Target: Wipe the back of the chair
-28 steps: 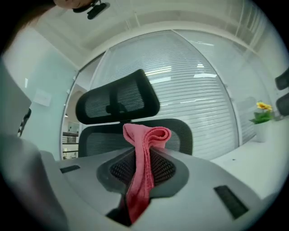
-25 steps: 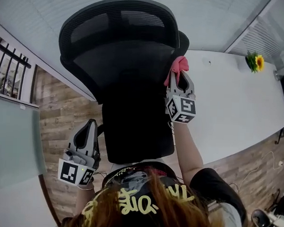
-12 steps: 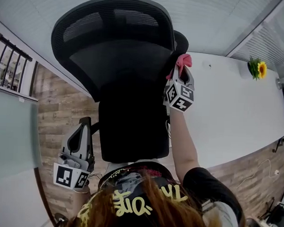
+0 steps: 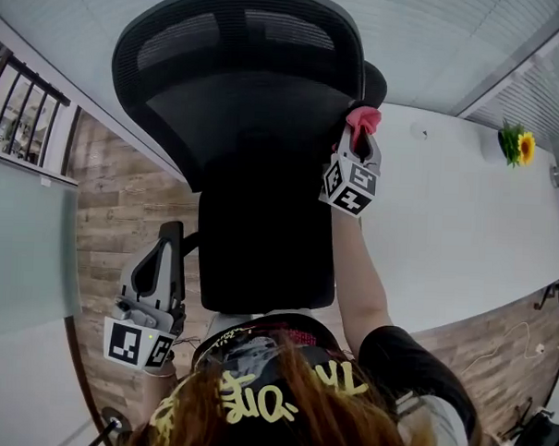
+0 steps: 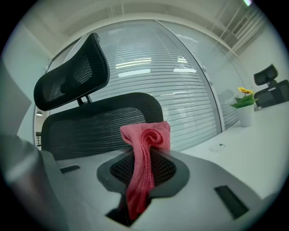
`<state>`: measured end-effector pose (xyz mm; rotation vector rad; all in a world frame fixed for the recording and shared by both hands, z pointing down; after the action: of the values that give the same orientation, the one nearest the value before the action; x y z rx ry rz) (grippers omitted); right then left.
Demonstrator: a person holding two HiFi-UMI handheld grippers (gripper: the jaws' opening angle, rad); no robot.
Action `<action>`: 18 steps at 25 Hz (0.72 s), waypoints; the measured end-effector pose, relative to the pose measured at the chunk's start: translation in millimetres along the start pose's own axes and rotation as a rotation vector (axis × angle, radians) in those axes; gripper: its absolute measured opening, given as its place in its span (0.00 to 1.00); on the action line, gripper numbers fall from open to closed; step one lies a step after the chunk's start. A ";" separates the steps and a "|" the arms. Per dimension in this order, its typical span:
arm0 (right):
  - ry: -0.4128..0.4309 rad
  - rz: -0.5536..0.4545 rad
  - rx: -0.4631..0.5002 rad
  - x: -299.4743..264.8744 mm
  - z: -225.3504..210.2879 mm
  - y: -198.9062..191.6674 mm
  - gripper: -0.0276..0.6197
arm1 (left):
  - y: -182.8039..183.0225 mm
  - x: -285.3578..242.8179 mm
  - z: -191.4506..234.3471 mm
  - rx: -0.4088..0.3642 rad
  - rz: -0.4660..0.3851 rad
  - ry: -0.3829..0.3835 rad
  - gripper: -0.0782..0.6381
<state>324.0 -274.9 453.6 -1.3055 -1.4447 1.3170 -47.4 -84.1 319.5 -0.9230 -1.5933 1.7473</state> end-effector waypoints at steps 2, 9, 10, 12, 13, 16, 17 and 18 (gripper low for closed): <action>0.007 0.002 0.006 -0.6 3.8 0.0 0.15 | -1.3 0.3 1.1 0.004 0.003 -0.002 0.09; 0.056 0.010 0.037 -2.4 32.4 -4.8 0.15 | 0.4 7.7 10.9 -0.001 0.004 0.003 0.09; 0.061 0.011 0.041 -2.1 36.8 -5.8 0.15 | 0.2 10.8 13.5 -0.001 0.004 0.006 0.09; 0.065 0.013 0.044 -1.8 45.1 -7.8 0.15 | -0.1 17.4 20.0 0.001 0.001 0.014 0.09; 0.067 0.014 0.043 -2.0 49.4 -8.7 0.15 | -0.4 20.6 23.7 0.002 0.001 0.020 0.09; 0.079 0.017 0.039 -3.0 64.6 -10.5 0.15 | -0.7 29.1 34.7 0.006 -0.001 0.037 0.09; 0.085 0.017 0.039 -3.2 70.5 -11.2 0.15 | -0.6 31.6 37.8 0.007 -0.001 0.041 0.09; 0.091 0.019 0.041 -3.2 76.4 -12.2 0.15 | -0.5 34.1 40.6 0.008 -0.002 0.044 0.09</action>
<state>248.5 -292.0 453.0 -1.3375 -1.3397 1.2763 -100.3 -80.2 318.3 -0.9495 -1.5578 1.7188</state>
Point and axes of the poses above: the fingertips, and each gripper's own axes: x backward along the fingers, z to its left, y out of its top, the point moved 2 cm from there along x, backward along the fingers, and after that the axes turned 1 degree about -y, right-handed, at the moved point
